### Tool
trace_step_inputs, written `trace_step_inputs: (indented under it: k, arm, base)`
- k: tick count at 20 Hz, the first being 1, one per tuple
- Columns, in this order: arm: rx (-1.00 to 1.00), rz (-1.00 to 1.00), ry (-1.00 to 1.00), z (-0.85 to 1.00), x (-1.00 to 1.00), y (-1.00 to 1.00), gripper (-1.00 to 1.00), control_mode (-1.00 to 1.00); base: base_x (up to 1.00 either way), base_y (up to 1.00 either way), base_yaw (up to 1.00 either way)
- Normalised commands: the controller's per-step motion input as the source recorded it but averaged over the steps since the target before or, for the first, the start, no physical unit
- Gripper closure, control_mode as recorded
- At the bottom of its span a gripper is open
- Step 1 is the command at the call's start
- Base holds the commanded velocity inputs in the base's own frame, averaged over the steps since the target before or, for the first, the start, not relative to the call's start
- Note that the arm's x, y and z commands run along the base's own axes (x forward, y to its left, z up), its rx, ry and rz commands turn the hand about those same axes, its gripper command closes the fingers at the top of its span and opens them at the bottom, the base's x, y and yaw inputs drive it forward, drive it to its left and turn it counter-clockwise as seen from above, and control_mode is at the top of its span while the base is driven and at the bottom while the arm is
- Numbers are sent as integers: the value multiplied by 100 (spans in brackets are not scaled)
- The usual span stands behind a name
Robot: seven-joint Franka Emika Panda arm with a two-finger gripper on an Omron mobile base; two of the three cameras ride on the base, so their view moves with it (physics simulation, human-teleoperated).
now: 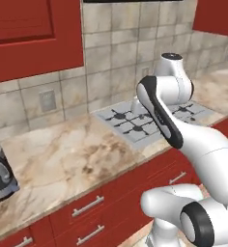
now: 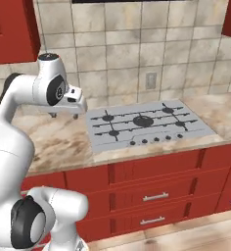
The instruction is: Navigate to the stand mixer.
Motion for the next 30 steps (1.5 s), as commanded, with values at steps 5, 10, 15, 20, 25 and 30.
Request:
trace_step_inputs:
  k: [5,10,15,20,25,30]
  arm:
    - [0,0,0,0,0,0,-100,100]
    - [0,0,0,0,0,0,-100,100]
    - [0,0,0,0,0,0,-100,100]
    - [0,0,0,0,0,0,-100,100]
    - [0,0,0,0,0,0,-100,100]
    - [0,0,0,0,0,0,-100,100]
  base:
    - [15,-44,-76]
    - [23,-46,-80]
    - [27,-56,-81]
    - [47,-57,-75]
    - [51,-45,-66]
    - [2,0,-3]
